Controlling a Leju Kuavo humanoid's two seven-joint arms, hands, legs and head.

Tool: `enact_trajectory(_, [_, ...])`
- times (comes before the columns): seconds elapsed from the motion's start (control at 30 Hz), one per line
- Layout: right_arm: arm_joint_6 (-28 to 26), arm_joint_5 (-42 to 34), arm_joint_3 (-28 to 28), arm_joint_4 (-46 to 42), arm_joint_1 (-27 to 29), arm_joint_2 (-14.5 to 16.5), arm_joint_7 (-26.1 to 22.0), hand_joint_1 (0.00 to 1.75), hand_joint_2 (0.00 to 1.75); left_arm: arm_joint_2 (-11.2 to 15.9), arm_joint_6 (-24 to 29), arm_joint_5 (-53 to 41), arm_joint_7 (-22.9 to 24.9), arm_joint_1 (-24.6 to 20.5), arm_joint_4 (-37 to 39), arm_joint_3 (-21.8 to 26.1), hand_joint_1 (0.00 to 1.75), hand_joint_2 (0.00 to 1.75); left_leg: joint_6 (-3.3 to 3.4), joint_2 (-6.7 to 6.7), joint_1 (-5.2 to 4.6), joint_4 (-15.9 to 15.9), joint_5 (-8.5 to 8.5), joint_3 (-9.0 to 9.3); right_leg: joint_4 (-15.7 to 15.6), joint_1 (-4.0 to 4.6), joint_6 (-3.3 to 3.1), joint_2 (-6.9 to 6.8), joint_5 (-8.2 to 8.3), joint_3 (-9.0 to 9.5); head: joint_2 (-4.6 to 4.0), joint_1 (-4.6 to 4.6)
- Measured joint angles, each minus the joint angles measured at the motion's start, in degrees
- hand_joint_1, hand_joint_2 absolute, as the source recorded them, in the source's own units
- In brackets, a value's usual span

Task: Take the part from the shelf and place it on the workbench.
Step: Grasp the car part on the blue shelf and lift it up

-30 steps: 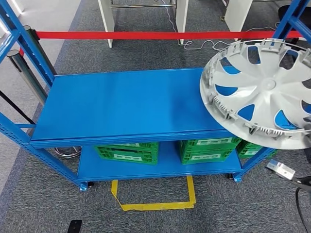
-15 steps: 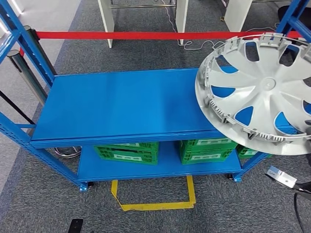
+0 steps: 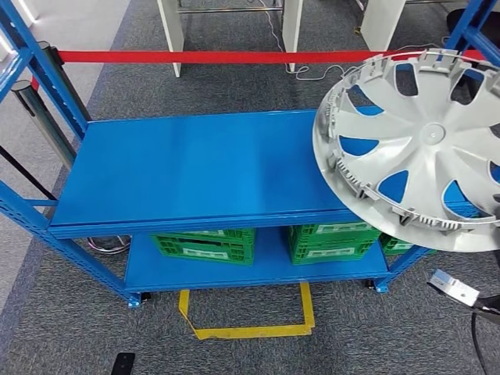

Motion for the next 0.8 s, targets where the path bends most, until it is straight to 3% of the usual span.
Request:
enact_trajectory(0.27, [-0.15, -1.54, -1.26, -1.68, 1.07, 0.09, 0.2, 1.75, 1.75, -0.13, -0.56, -0.4, 0.55, 0.0, 0.0, -0.02, 0.0, 1.75, 0.21, 0.0, -0.16, 0.27, -0.13, -0.06, -0.12, -0.13, 0.21, 0.0, 0.1, 0.0, 0.0, -0.02])
enact_trajectory(0.37, [-0.2, -1.79, -1.57, -2.06, 1.64, 0.17, -0.16, 1.75, 1.75, -0.12, -0.55, -0.58, 0.63, -0.01, 0.0, -0.03, 0.0, 1.75, 0.58, 0.01, -0.26, 0.35, -0.02, -0.08, -0.31, -0.24, 0.62, 0.03, 0.4, 0.05, 0.0, -0.03])
enact_trajectory(0.47, [-0.21, -2.09, -2.12, -2.69, 2.26, 0.17, -0.45, 1.75, 1.75, -0.31, -0.74, -0.62, 0.65, -0.1, 0.0, -0.04, 0.0, 1.75, 1.43, 0.25, 0.09, -1.52, 1.52, 0.37, -0.16, -0.15, 1.42, -0.03, -0.08, -0.34, 0.0, 0.04])
enact_trajectory(0.5, [-0.21, -2.2, -2.36, -2.85, 2.37, 0.17, -0.53, 1.75, 1.75, -0.39, -0.84, -0.63, 0.65, -0.13, 0.0, -0.05, 0.0, 1.75, 1.72, 0.37, 0.28, -2.29, 2.03, 0.52, 1.42, -0.12, 1.58, -0.1, -1.28, -1.2, 0.01, 0.13])
enact_trajectory(0.57, [-0.22, -2.37, -2.72, -2.98, 2.65, 0.22, -0.71, 1.75, 1.75, -0.53, -1.02, -0.68, 0.65, -0.12, 0.0, -0.07, 0.0, 1.75, 2.0, 0.55, 0.45, -2.81, 2.44, 0.52, 7.84, -0.38, 1.91, -0.21, -4.65, -4.22, 0.01, 0.26])
enact_trajectory(0.63, [-0.22, -2.43, -2.94, -3.06, 3.15, 0.3, -0.98, 1.75, 1.75, -0.62, -1.02, -0.73, 0.65, -0.07, 0.0, -0.08, 0.0, 1.75, 1.94, 0.64, 0.51, -2.7, 2.41, 0.42, 13.3, -0.84, 2.44, -0.27, -5.97, -6.63, 0.0, 0.26])
enact_trajectory(0.67, [-0.22, -2.42, -3.01, -3.09, 3.35, 0.32, -1.13, 1.75, 1.75, -0.63, -0.97, -0.75, 0.65, -0.07, 0.0, -0.08, 0.0, 1.75, 1.78, 0.68, 0.61, -2.53, 2.3, 0.4, 13.31, -1.13, 2.8, -0.34, -5.02, -6.59, 0.0, 0.26])
enact_trajectory(0.7, [-0.22, -2.4, -3.07, -3.1, 3.47, 0.33, -1.26, 1.75, 1.75, -0.64, -0.93, -0.8, 0.65, -0.09, 0.0, -0.09, 0.0, 1.75, 1.52, 0.69, 0.77, -2.24, 2.12, 0.36, 11.41, -1.43, 3.17, -0.46, -3.26, -5.62, 0.0, 0.26])
enact_trajectory(0.77, [-0.21, -2.38, -3.31, -3.19, 3.61, 0.39, -1.4, 1.75, 1.75, -0.58, -0.9, -0.89, 0.65, -0.13, 0.0, -0.12, 0.0, 1.75, 0.57, 0.64, 1.04, -1.13, 1.4, -0.05, 4.95, -1.86, 4.07, -0.75, -0.18, -2.05, 0.0, 0.41])
enact_trajectory(0.8, [-0.21, -2.43, -3.53, -3.32, 3.69, 0.45, -1.46, 1.75, 1.75, -0.56, -0.91, -0.93, 0.65, -0.14, 0.0, -0.13, 0.0, 1.75, 0.12, 0.57, 1.01, -0.44, 1.06, -0.4, 2.75, -1.88, 4.17, -0.72, 0.29, -0.75, 0.01, 0.55])
